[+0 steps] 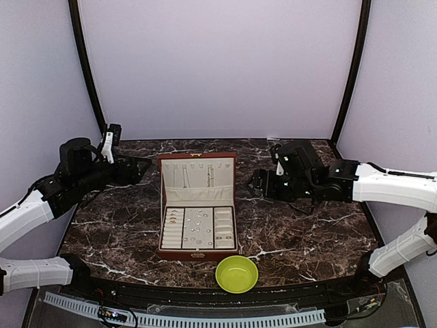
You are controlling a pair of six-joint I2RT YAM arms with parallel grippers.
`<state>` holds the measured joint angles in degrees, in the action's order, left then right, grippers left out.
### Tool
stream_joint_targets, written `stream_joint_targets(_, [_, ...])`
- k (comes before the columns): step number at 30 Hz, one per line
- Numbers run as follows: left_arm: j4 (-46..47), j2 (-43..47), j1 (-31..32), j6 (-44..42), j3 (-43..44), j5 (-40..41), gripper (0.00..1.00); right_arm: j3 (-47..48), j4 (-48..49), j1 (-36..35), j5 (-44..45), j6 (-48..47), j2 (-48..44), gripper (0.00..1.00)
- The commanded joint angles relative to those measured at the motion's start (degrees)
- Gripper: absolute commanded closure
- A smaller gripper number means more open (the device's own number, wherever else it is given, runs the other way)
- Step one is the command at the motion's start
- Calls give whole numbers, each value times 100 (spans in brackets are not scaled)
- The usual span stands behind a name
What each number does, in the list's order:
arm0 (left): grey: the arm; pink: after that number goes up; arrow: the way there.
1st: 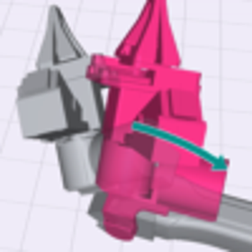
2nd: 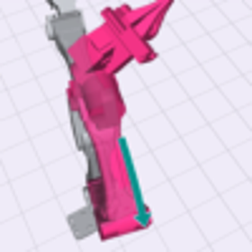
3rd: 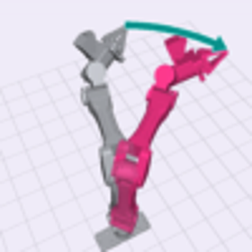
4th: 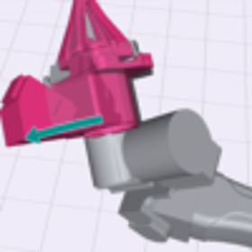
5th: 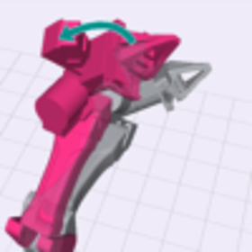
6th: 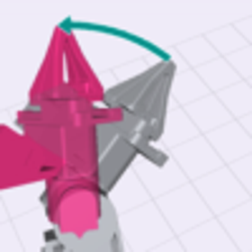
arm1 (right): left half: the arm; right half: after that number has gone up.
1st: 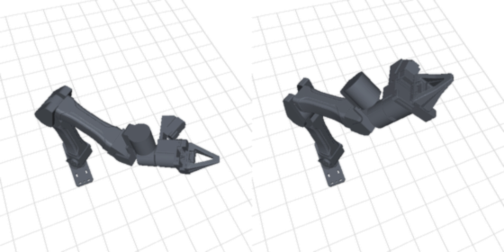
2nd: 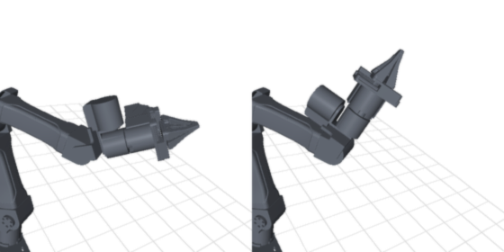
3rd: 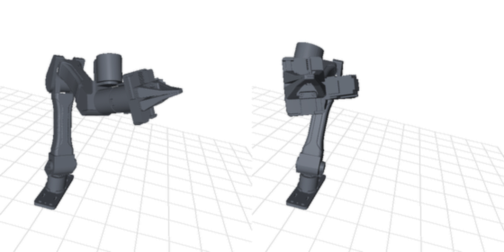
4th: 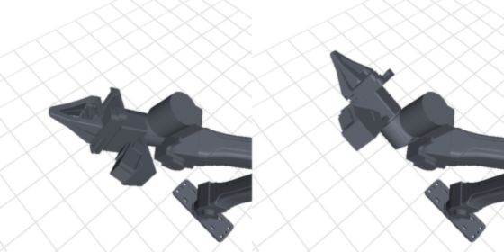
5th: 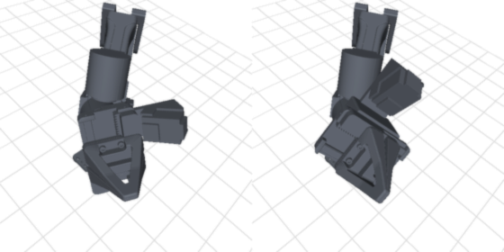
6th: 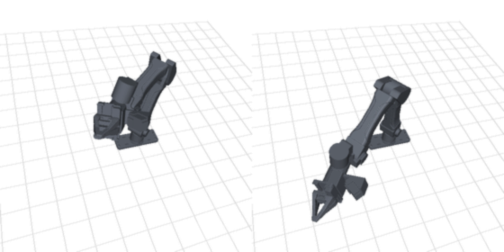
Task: Organize the mixed jewelry
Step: Close the lid of the jewelry box.
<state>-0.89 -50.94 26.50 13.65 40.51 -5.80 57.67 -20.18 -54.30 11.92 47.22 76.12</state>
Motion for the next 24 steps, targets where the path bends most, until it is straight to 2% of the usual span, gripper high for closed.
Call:
stream_joint_targets(1, [271,-117,-32,824,110,-912,2,-373,1069,506,-708,-846,-416,12])
stream_joint_targets(7, [140,-845,-169,890,940,-1729,1,-492,2135,1212,-2327,-1759,-282,12])
stream_joint_targets(12, [281,-1410,-779,1091,1343,-2769,2,-466,2892,1771,-3777,-2001,131,12])
stream_joint_targets(16, [577,-1754,-1209,1038,1387,-3350,2,179,2602,1809,-4214,-2543,656,13])
stream_joint_targets(24, [606,-2537,-1310,325,1613,-4137,2,1255,2524,1896,-4795,-3001,1857,15])
